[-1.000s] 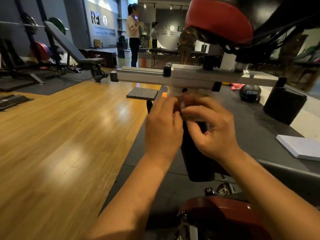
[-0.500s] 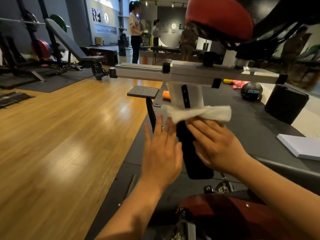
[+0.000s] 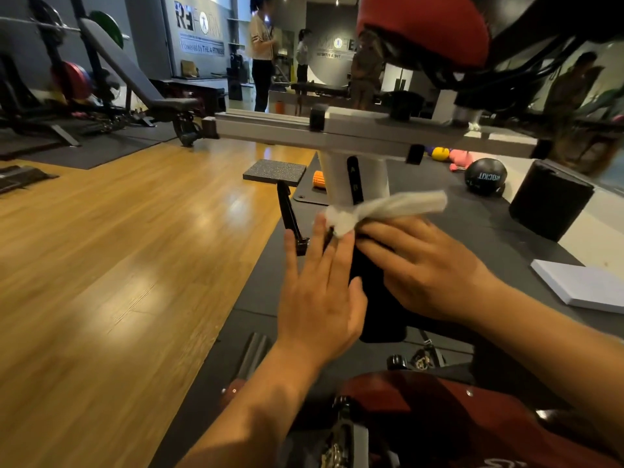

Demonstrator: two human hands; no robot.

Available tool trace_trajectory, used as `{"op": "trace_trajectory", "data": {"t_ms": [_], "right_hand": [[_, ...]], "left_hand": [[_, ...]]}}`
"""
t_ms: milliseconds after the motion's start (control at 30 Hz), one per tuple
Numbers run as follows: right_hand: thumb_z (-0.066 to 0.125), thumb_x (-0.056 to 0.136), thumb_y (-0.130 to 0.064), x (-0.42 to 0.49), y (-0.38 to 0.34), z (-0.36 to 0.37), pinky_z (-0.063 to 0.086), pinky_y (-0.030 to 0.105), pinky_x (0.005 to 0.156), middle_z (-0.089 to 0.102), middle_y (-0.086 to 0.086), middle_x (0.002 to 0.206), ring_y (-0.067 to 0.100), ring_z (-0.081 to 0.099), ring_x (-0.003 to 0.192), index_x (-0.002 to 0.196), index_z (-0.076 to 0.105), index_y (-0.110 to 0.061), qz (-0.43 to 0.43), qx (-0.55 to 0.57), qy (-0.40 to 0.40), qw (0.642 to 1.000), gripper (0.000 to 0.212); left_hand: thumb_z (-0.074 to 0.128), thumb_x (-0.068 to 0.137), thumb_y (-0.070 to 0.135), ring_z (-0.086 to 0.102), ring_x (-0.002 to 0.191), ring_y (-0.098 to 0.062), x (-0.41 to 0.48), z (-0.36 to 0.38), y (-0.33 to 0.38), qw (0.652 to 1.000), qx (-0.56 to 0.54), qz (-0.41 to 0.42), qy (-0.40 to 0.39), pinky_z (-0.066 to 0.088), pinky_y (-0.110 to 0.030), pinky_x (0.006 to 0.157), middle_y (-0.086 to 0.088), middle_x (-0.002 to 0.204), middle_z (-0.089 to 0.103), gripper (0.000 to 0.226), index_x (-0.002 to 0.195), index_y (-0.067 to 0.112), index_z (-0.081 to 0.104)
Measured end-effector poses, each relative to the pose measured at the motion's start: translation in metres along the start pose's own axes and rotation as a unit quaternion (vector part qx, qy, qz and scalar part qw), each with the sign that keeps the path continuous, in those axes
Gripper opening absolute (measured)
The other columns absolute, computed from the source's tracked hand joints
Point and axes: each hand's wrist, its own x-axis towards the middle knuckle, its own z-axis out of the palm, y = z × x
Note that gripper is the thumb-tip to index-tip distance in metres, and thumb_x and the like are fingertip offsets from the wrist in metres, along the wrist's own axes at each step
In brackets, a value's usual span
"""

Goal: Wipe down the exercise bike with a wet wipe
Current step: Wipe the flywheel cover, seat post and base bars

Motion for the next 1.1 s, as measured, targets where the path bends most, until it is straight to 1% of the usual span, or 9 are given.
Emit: {"op": "trace_trajectory", "data": {"t_ms": [200,400,533,633,733,800,900,1000,1100], "right_hand": [[0.06,0.088,0.0,0.048,0.023,-0.014,0.055,0.042,0.08,0.06,0.029,0.116,0.038,0.062,0.096,0.109,0.067,0.007,0.054,0.035,0.074,0.995,0.023],[0.046,0.102,-0.016,0.026,0.01,-0.004,0.056,0.041,0.078,0.061,0.023,0.121,0.034,0.058,0.109,0.108,0.071,0.003,-0.012,0.027,0.007,1.0,0.031],[0.055,0.098,-0.009,0.062,0.027,-0.018,0.054,0.046,0.059,0.066,0.021,0.113,0.039,0.061,0.096,0.092,0.07,0.003,-0.026,-0.051,0.065,0.996,0.02],[0.057,0.097,-0.006,0.053,0.022,-0.008,0.054,0.046,0.066,0.066,0.022,0.113,0.038,0.063,0.093,0.101,0.071,0.006,0.002,-0.056,0.107,0.993,0.019],[0.059,0.095,-0.006,0.019,0.011,0.003,0.053,0.046,0.079,0.067,0.022,0.113,0.037,0.063,0.096,0.11,0.07,0.005,0.002,-0.034,0.059,0.998,0.022],[0.057,0.096,-0.006,0.014,0.01,-0.003,0.054,0.043,0.079,0.065,0.022,0.112,0.035,0.061,0.094,0.114,0.069,0.003,0.024,0.002,0.026,0.999,0.023],[0.052,0.098,-0.015,0.028,0.015,-0.015,0.056,0.038,0.069,0.058,0.021,0.115,0.03,0.058,0.091,0.123,0.063,-0.004,0.062,0.015,0.0,0.998,0.03],[0.055,0.097,-0.017,0.025,0.017,-0.015,0.052,0.035,0.069,0.058,0.02,0.11,0.029,0.056,0.088,0.118,0.067,-0.007,0.099,0.025,0.022,0.995,0.026],[0.052,0.096,-0.016,0.003,0.009,-0.005,0.048,0.032,0.066,0.063,0.019,0.099,0.028,0.056,0.081,0.111,0.071,-0.003,0.101,0.035,0.024,0.994,0.027]], "left_hand": [[0.058,0.083,0.005,0.03,0.143,-0.041,0.054,-0.006,0.006,0.997,-0.052,-0.047,0.018,0.046,-0.056,0.103,-0.029,0.155,0.028,0.063,0.142,-0.009,0.04],[0.043,0.091,0.028,0.032,0.144,-0.038,0.006,-0.001,-0.011,0.994,0.035,-0.054,-0.09,0.026,-0.054,0.118,-0.025,0.151,0.039,0.064,0.145,-0.006,0.036],[0.045,0.094,0.031,0.008,0.151,-0.036,0.044,-0.011,-0.002,0.995,0.032,-0.07,-0.06,0.007,-0.049,0.124,-0.023,0.161,0.017,0.075,0.153,-0.006,0.015],[0.047,0.088,0.02,0.03,0.142,-0.042,0.055,-0.01,0.002,0.994,0.002,-0.1,-0.048,0.018,-0.051,0.122,-0.026,0.147,0.04,0.067,0.146,-0.008,0.031],[0.043,0.087,0.02,0.044,0.135,-0.038,0.032,-0.009,0.0,0.992,-0.015,-0.097,-0.079,0.026,-0.051,0.119,-0.021,0.137,0.053,0.056,0.138,-0.003,0.046],[0.045,0.09,0.019,0.043,0.138,-0.037,0.02,-0.01,-0.003,0.994,0.002,-0.071,-0.078,0.033,-0.053,0.114,-0.02,0.14,0.053,0.052,0.137,-0.001,0.051],[0.052,0.092,0.014,0.047,0.133,-0.04,0.035,-0.015,-0.008,0.999,0.039,-0.029,0.018,0.048,-0.049,0.102,-0.024,0.138,0.055,0.036,0.123,0.0,0.064],[0.067,0.089,0.009,0.06,0.1,-0.031,0.058,-0.018,-0.008,0.995,0.048,0.002,0.09,0.051,-0.032,0.068,-0.016,0.111,0.066,0.015,0.102,0.006,0.073],[0.07,0.087,0.003,0.05,0.077,-0.024,0.052,-0.007,-0.007,0.993,0.036,0.048,0.106,0.041,-0.032,0.059,-0.012,0.083,0.064,0.004,0.088,0.004,0.074]]}}
